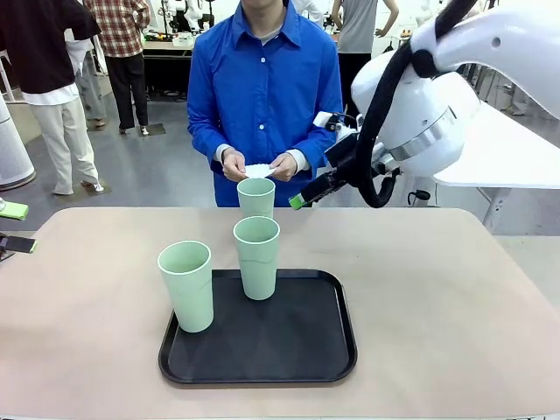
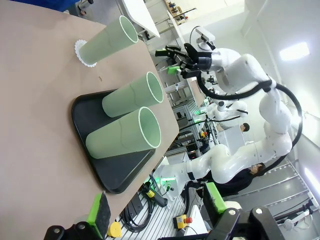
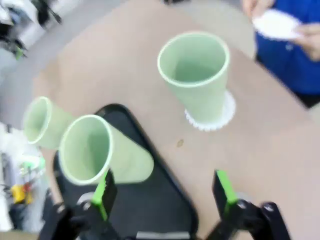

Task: Place coasters on the table and set cups on them.
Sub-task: Pick up one Reusable plastic cup and place it on a coaster set by the human.

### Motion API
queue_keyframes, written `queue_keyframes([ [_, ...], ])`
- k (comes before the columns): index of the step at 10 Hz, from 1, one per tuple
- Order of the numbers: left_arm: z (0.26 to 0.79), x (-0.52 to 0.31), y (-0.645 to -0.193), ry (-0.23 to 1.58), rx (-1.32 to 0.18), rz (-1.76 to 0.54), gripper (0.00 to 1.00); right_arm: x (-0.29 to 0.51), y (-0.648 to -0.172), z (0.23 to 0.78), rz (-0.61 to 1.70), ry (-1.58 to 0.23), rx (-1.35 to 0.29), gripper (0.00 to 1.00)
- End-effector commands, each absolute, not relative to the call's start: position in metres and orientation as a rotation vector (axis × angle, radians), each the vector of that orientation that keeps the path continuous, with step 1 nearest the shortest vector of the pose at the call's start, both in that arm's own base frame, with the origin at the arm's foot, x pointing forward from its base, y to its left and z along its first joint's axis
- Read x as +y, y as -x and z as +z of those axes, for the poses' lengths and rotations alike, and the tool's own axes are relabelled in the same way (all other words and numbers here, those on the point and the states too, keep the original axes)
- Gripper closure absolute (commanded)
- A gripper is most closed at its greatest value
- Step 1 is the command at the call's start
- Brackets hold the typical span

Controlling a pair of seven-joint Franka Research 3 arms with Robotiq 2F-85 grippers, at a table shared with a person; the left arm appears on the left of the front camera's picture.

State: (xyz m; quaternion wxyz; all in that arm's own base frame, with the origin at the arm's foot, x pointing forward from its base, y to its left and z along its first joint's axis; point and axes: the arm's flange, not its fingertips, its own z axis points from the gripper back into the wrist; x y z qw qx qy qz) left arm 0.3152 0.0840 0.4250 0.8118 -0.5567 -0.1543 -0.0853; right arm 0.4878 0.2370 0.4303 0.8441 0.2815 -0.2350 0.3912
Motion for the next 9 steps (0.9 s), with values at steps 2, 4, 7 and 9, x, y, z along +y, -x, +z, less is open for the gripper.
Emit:
queue_keyframes([
  [2, 0.426, 0.085, -0.315, 1.2, -0.341, -0.185, 0.0, 0.262, -0.464, 0.471, 0.735, -0.457, -0.222, 0.0],
  [4, 0.426, 0.085, -0.315, 1.2, -0.341, -0.185, 0.0, 0.275, -0.465, 0.496, 0.673, -0.354, -0.14, 0.0],
  [7, 0.426, 0.085, -0.315, 1.2, -0.341, -0.185, 0.0, 0.266, -0.456, 0.489, 0.66, -0.32, -0.159, 0.0],
  [9, 0.426, 0.085, -0.315, 1.2, -0.341, -0.185, 0.0, 0.266, -0.456, 0.489, 0.66, -0.32, -0.159, 0.0],
])
